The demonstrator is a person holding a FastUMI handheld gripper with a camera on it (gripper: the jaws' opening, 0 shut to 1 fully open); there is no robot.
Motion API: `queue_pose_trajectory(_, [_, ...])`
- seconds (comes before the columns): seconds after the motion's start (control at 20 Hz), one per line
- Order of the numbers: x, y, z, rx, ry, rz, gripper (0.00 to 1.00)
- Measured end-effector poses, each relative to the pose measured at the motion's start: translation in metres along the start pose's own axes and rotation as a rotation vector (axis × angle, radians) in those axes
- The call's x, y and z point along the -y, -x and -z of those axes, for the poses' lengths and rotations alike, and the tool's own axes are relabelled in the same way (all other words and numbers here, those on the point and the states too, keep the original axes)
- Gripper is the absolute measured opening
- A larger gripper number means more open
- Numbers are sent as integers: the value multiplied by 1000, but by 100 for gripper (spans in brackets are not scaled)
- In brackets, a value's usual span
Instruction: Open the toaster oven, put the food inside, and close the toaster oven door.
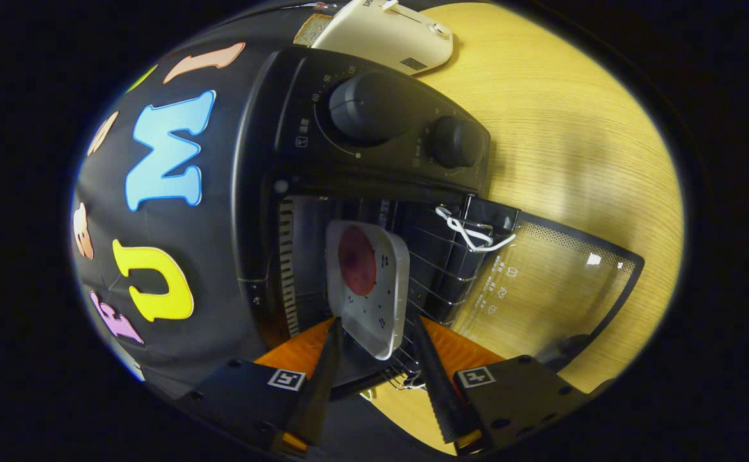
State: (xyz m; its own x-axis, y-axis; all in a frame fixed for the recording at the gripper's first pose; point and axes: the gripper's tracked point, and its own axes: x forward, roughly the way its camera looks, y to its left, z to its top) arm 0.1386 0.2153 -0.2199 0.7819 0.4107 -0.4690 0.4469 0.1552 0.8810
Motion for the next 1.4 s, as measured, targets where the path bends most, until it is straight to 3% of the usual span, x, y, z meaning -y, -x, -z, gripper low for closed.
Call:
queue_pose_trajectory(0.15, [-1, 25, 10, -24, 54, -21, 97])
queue_pose_trajectory(0.35, [8, 54, 22, -48, 167, -6, 97])
queue_pose_trajectory(0.7, [40, 91, 48, -113, 524, 53, 97])
queue_pose_trajectory(1.1, [79, 123, 76, -196, 1078, 157, 98])
queue_pose_trajectory(1.4, [99, 129, 74, -152, 1259, 231, 98])
